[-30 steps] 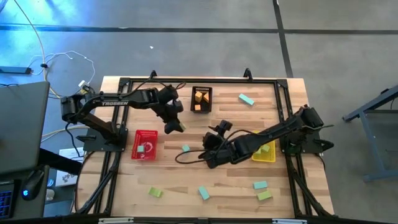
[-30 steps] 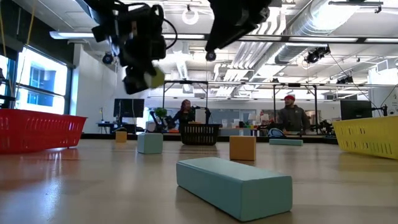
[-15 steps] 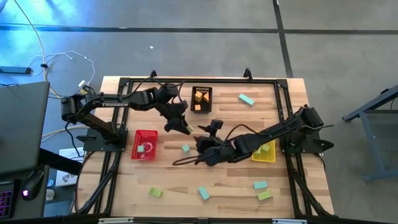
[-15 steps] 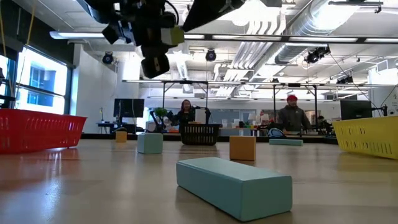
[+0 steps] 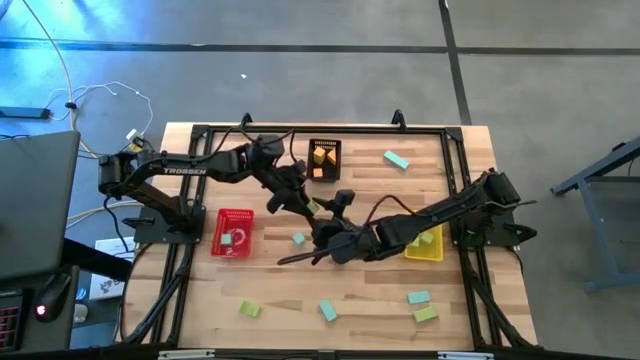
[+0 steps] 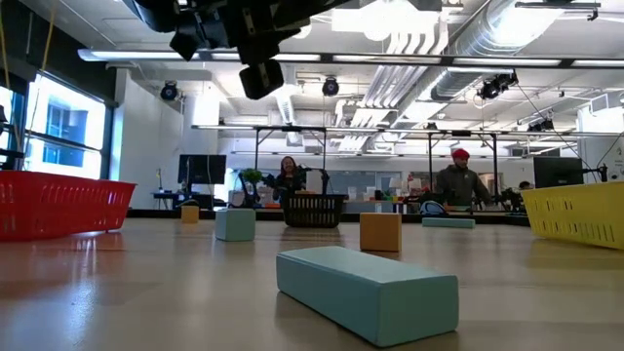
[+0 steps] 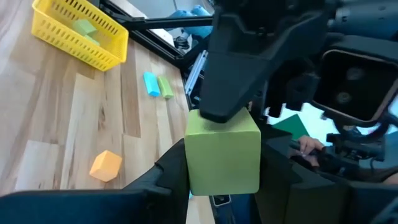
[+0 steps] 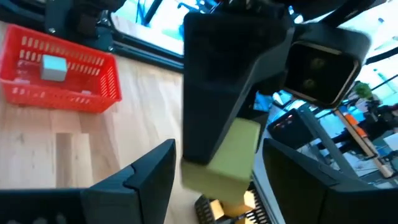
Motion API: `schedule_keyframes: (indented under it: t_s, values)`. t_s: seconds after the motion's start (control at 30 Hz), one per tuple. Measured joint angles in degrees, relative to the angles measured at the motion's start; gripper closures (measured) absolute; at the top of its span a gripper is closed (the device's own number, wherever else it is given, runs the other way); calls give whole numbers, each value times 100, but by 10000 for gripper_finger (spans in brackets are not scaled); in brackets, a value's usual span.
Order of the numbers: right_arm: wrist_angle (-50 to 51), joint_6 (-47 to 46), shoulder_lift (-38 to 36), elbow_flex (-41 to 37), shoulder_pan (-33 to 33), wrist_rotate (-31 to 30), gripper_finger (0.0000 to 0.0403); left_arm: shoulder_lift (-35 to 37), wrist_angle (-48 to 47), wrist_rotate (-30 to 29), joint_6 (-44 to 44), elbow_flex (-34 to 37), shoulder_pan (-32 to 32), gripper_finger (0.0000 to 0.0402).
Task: Sort & place blocks by color
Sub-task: Put the green block into the yellow bin
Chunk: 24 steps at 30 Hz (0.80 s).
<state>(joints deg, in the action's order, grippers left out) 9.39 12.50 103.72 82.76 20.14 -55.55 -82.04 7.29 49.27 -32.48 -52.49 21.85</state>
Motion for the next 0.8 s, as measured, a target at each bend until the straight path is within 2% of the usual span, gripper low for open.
schedule_keyframes:
  t_s: [0.13,0.3,0.5,0.8]
  values:
    - [-81,45,0,0,-41,-46,212,-2,7,-89,5,0,-23,290]
    - [-43,66,0,0,-81,107,298,-2,5,-94,5,0,-14,271]
    - [76,49,0,0,-87,196,301,-4,-2,-118,43,0,-18,255]
    - [253,-115,0,0,-90,219,301,-4,-67,-389,700,0,-23,229]
